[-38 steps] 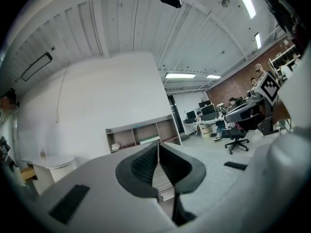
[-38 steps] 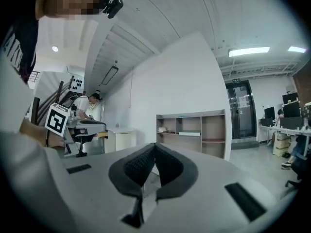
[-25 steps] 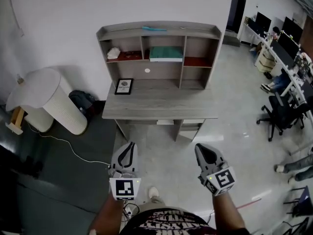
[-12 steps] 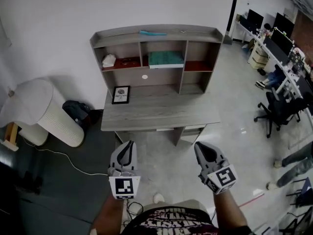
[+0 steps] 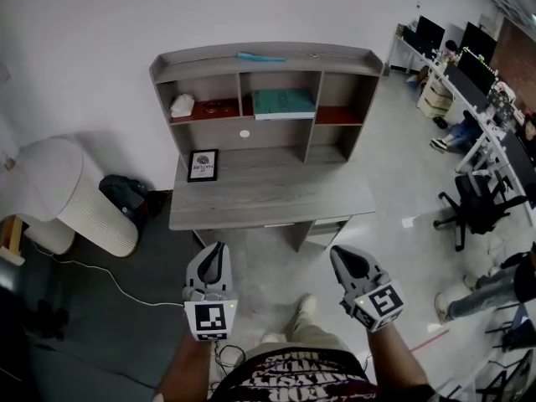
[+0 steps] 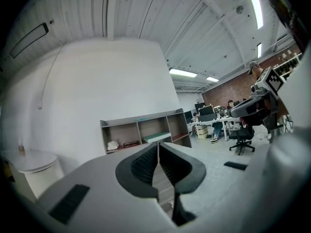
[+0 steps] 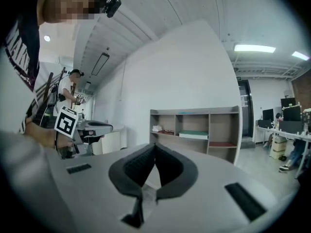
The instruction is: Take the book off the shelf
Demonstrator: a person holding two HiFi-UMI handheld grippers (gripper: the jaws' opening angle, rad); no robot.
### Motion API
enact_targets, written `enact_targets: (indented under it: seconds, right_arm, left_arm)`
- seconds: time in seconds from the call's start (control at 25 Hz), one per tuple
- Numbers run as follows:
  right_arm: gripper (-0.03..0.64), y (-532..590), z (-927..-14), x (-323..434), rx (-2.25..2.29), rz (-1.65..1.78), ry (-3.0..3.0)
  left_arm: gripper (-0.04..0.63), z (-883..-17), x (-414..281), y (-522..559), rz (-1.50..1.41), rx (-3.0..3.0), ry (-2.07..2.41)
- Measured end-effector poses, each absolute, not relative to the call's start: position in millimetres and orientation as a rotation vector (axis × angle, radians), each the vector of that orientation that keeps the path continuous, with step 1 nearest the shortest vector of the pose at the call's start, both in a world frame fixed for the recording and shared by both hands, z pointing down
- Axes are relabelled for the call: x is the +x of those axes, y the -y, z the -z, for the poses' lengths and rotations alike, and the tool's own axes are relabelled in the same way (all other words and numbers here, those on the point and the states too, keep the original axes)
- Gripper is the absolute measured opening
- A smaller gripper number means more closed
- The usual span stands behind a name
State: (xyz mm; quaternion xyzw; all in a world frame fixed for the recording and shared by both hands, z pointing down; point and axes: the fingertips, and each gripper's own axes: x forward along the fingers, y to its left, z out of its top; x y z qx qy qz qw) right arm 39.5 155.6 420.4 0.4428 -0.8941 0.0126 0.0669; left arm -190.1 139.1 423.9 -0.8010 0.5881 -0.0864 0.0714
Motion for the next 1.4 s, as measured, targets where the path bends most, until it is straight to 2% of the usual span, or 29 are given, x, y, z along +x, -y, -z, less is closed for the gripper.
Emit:
enact_targets:
  seconds: [0.44,0.8,1.4]
  right_arm:
    - [0.005,-111,-417,52,1.381,-0.060,2.731]
    - [0.003,-68,-425,74,1.371,-0.118,2.729]
    - [0.005,18,-450,112,1.362,-0.223,2.722]
  left_arm:
    - [0.015,-427,-188,-105,0.291,-2.395,-1.767]
    - [0.015,-424,-158,-59,0.226,-2.450,-1.763]
    - [0.015,-444,-114,31,0.278,-2.497,-1.763]
